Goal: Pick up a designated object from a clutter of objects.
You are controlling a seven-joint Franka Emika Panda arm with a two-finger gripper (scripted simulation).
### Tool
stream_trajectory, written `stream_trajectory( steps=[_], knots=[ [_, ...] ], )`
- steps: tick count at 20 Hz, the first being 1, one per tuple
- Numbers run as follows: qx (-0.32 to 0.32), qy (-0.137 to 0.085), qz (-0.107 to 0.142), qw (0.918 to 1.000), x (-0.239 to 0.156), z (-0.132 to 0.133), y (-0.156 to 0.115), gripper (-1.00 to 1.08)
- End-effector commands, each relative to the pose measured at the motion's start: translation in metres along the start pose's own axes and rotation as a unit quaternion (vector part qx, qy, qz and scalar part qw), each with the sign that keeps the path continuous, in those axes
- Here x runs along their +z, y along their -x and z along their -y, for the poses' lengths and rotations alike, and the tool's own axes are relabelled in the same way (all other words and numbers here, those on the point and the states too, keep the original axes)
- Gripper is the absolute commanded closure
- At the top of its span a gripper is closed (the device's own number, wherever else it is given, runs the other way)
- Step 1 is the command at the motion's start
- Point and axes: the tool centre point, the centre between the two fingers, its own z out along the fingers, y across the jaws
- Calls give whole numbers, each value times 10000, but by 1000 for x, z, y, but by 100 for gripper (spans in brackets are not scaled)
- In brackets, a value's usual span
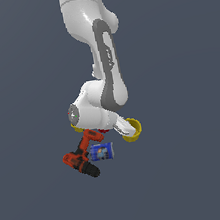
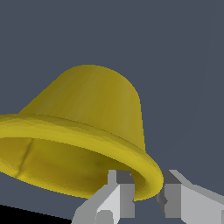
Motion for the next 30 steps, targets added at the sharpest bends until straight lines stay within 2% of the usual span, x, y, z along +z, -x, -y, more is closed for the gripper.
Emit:
stream_trajectory(
  steps=[1,7,13,30],
  knots=[
    [2,1,1,10000,0,0,0,108],
    [4,2,0,10000,-17,-2,4,108],
    [12,8,-4,10000,-57,-7,13,108],
    [29,24,-17,10000,-240,-25,56,108]
  ],
)
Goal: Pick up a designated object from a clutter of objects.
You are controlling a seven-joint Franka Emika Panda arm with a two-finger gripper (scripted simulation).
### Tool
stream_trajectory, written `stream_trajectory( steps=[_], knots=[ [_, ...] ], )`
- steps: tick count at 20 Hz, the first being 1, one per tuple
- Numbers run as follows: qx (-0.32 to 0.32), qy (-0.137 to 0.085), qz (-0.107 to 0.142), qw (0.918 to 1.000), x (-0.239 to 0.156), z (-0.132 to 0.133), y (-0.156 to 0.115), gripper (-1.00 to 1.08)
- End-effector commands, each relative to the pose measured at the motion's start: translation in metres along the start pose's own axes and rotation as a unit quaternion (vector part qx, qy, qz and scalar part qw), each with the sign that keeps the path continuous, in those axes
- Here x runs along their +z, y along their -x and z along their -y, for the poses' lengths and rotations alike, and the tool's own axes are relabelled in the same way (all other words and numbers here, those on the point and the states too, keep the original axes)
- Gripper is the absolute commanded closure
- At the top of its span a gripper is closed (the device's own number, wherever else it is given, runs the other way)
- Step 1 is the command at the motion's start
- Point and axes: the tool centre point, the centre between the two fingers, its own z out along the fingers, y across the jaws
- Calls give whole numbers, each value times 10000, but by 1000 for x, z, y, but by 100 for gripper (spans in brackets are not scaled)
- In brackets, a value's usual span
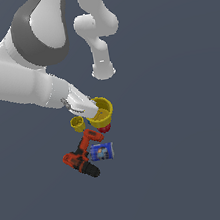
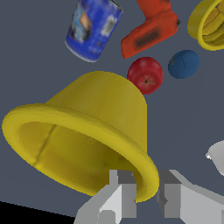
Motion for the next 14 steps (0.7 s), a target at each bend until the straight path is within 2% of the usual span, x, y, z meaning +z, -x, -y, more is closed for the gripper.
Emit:
stream_trajectory(
  steps=[1,14],
  knots=[
    [-4,2,-6,10000,-28,-2,7,108],
    [-20,-4,4,10000,-139,-10,30,108]
  ],
)
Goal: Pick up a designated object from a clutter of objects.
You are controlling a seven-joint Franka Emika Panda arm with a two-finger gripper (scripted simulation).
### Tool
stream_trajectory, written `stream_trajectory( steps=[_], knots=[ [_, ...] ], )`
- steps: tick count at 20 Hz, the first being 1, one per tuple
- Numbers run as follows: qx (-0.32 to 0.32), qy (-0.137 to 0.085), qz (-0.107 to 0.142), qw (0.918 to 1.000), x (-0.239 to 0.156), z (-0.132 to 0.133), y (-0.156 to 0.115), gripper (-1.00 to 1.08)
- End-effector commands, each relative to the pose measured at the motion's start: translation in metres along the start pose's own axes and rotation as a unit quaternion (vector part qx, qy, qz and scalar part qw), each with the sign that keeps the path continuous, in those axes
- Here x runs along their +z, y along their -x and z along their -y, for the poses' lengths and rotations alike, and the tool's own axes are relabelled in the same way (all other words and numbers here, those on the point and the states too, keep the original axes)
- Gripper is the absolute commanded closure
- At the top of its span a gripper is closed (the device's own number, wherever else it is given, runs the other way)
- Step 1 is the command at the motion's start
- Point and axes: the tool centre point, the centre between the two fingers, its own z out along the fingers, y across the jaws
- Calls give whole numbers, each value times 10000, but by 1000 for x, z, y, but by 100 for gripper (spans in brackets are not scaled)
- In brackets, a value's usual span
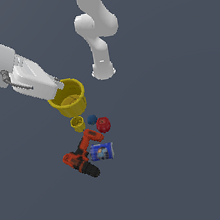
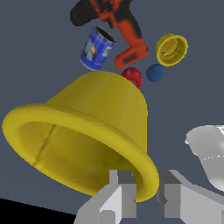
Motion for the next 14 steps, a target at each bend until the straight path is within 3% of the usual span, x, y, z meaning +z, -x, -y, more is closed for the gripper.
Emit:
stream_trajectory(
  steps=[1,14],
  knots=[
    [-12,-3,-1,10000,-16,-1,4,108],
    [-24,-16,10,10000,-53,-1,10,108]
  ],
)
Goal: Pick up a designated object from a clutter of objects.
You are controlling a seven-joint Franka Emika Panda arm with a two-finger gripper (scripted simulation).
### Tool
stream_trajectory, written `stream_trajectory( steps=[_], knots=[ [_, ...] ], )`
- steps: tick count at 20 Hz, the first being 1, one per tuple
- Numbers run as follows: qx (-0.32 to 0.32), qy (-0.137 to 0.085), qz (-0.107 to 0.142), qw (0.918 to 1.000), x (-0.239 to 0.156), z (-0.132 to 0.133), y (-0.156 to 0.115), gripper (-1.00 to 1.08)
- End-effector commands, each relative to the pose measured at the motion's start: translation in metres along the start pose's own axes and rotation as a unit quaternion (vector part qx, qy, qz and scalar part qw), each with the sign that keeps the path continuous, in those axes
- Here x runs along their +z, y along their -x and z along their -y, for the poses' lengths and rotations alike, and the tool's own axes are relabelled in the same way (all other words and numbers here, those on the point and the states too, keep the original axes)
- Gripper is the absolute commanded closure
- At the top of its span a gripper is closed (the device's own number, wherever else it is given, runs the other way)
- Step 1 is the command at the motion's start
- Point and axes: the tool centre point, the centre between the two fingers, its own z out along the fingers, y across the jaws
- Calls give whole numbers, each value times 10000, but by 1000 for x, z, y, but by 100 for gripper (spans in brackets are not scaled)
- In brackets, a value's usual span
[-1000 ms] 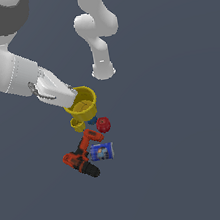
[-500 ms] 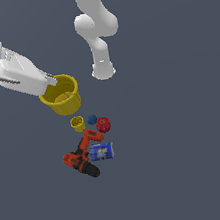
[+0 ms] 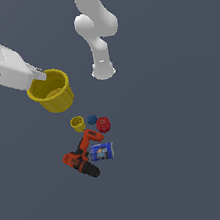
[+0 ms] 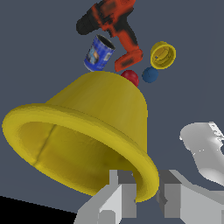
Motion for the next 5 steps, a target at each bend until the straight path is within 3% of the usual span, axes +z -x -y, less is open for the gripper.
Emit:
stream_trajectory(
  steps=[1,5],
  knots=[
    [-10,-4,-6,10000,-3,1,1,108],
    [-10,-7,-5,10000,-4,1,1,108]
  ],
)
